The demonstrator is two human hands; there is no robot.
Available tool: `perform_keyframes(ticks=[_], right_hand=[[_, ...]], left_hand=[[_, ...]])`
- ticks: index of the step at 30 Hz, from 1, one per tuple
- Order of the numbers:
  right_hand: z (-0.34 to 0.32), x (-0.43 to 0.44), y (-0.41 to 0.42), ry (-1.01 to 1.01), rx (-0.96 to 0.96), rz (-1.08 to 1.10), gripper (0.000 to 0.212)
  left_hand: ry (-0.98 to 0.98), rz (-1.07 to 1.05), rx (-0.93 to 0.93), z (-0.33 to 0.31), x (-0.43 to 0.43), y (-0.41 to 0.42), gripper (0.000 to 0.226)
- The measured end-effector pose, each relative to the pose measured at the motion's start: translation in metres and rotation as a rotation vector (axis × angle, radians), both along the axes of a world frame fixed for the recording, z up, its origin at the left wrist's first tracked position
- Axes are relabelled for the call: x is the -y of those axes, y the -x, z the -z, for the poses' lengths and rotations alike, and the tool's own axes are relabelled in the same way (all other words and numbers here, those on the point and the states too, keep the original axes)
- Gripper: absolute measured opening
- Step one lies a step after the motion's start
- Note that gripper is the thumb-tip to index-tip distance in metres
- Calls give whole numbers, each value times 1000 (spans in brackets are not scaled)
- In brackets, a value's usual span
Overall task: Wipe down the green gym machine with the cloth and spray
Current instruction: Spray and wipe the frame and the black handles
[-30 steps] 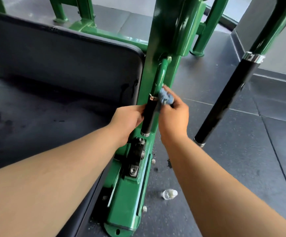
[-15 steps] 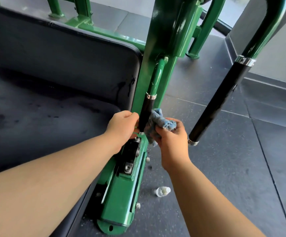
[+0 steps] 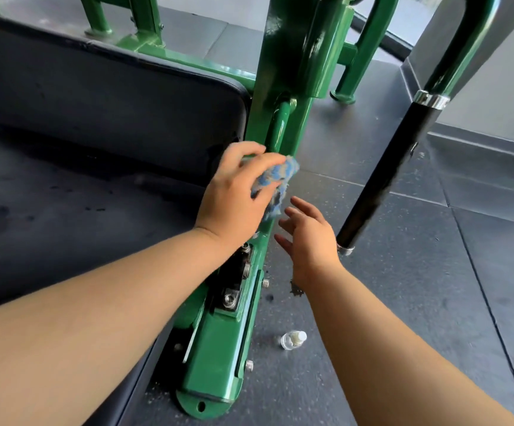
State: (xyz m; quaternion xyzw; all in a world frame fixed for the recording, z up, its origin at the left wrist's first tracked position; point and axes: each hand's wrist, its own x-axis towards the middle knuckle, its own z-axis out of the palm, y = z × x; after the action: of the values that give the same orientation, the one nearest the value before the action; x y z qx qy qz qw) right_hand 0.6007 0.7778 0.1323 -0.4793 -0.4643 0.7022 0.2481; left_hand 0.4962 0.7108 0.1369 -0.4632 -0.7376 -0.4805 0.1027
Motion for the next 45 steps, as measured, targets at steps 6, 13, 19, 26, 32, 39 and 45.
perform_keyframes(ticks=[6, 13, 19, 26, 32, 39, 45], right_hand=[[-1, -17, 5, 131, 34, 49, 30], [7, -12, 2, 95, 110, -64, 29], [3, -17, 14, 100, 75, -33, 27], [7, -29, 14, 125, 97, -15, 25], [7, -26, 16, 122, 115, -34, 24], [6, -27, 13, 112, 149, -71, 24], [4, -34, 19, 101, 124, -51, 19]], left_hand=[[236, 79, -261, 32, 5, 10, 37], [512, 100, -60, 37, 22, 9, 27], [225, 108, -201, 15, 18, 13, 36], [369, 115, -37, 33, 10, 14, 24], [759, 18, 49, 53, 18, 5, 19], [612, -288, 381, 9, 13, 28, 8], [406, 50, 634, -3, -10, 25, 48]])
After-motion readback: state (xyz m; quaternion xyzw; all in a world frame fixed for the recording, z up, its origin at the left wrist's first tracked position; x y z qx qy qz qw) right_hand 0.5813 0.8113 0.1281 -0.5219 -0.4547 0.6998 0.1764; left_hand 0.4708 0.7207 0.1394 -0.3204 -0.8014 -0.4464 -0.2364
